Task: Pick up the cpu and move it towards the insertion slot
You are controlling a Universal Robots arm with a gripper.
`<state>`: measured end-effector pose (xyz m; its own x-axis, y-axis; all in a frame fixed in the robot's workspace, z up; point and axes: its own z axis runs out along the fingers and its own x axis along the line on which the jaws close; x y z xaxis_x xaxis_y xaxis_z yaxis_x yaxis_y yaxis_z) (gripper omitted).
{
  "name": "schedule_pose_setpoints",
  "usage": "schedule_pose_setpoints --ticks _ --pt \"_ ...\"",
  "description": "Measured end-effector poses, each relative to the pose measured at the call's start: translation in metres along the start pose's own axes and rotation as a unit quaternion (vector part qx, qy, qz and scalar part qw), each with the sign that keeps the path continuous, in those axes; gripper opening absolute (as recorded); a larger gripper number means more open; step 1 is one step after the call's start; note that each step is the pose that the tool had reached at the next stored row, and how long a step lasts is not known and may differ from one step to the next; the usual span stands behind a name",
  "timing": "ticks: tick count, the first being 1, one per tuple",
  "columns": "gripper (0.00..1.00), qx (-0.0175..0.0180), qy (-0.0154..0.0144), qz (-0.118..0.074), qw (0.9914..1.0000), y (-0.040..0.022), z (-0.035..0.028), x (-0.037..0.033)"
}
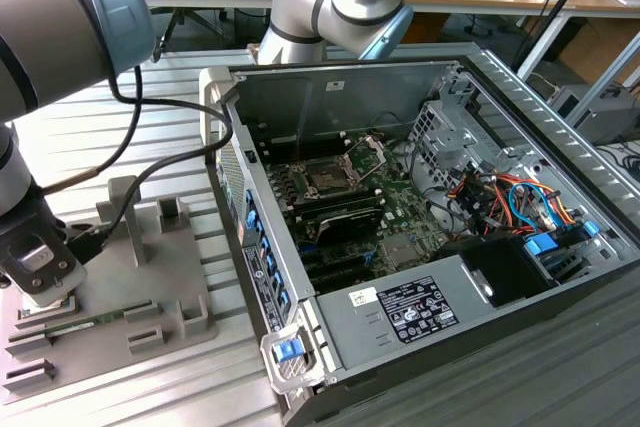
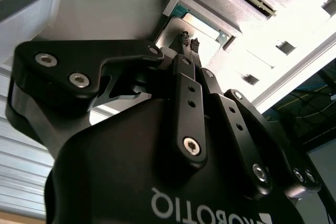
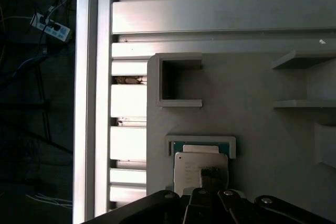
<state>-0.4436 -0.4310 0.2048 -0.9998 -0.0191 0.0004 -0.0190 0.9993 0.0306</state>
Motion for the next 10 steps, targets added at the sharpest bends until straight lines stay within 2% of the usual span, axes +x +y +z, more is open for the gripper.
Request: schedule_pose_setpoints --ticks 10 --pt "0.11 0.0002 0.0002 0.000 1.00000 -0.0002 0.0016 0.0025"
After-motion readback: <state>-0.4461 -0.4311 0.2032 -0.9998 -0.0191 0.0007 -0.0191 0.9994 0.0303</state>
